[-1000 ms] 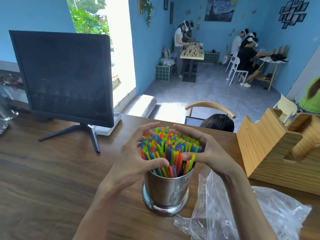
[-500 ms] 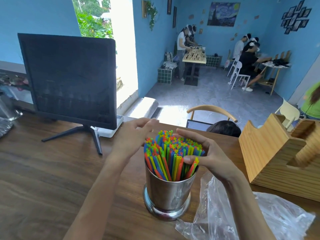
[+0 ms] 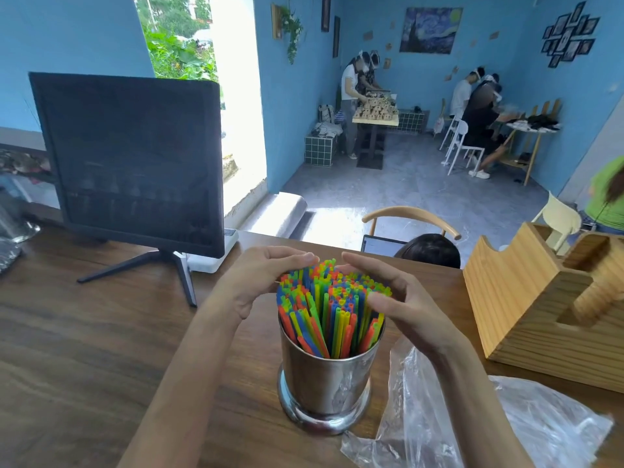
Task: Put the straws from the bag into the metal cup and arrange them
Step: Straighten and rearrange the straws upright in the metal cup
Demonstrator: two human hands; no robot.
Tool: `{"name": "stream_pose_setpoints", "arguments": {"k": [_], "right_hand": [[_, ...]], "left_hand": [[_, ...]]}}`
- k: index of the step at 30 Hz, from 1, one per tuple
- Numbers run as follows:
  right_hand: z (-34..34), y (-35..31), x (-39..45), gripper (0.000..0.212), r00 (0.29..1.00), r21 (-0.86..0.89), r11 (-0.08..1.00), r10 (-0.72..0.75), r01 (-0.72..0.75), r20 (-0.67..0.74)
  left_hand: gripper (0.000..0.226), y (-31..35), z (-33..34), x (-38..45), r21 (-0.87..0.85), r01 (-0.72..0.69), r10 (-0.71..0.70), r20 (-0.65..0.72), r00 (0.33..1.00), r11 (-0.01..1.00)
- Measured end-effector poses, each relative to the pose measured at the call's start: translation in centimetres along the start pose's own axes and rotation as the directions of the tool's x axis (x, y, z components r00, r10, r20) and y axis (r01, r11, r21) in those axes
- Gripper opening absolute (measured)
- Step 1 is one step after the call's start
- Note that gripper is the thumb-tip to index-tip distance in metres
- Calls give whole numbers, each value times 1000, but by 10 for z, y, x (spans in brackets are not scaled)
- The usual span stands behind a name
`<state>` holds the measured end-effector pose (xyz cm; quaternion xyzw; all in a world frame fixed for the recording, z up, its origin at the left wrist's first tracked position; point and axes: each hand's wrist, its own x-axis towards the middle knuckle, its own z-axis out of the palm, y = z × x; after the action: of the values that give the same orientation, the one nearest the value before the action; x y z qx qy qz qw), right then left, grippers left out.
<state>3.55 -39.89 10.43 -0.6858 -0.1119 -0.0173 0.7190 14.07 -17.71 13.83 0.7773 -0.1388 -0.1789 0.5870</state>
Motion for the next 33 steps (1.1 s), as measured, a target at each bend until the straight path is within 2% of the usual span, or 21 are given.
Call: {"name": "stream_pose_setpoints", "arguments": {"k": [2, 5, 9, 12, 17, 21, 26, 30, 33], "right_hand": [[2, -1, 0, 83, 999, -8, 1000, -5, 5, -35], [4, -2, 0, 75, 999, -27, 1000, -1, 1, -36], [6, -4, 0, 60, 999, -30, 1000, 0, -1, -45], [6, -5, -1, 57, 999, -30, 1000, 1, -3, -53], [6, -6, -2, 51, 999, -58, 998, -9, 6, -49], [14, -15, -3, 46, 994, -128, 990, -71, 60, -78], [28, -26, -9, 31, 966, -413, 887, -253, 208, -57], [35, -28, -10, 16, 967, -538, 817, -254, 207, -15], [27, -22, -7, 12, 965, -529, 827, -257, 191, -53]], "left_hand": [[10, 2, 3, 1, 33, -22, 23, -16, 1000, 999], [15, 5, 6, 3, 115, -49, 55, -48, 997, 992], [46, 10, 8, -3, 144, -78, 80, -6, 997, 987], [22, 11, 8, -3, 171, -86, 85, 18, 996, 981], [13, 9, 2, -1, 91, -48, 47, 8, 999, 995], [32, 5, -1, -3, -4, -32, 32, 102, 994, 999], [45, 2, 0, -6, -121, -21, 42, 175, 984, 992], [34, 5, 5, -9, -159, -32, 59, 169, 984, 987], [34, 6, 9, -15, -182, -65, 94, 155, 983, 981]]}}
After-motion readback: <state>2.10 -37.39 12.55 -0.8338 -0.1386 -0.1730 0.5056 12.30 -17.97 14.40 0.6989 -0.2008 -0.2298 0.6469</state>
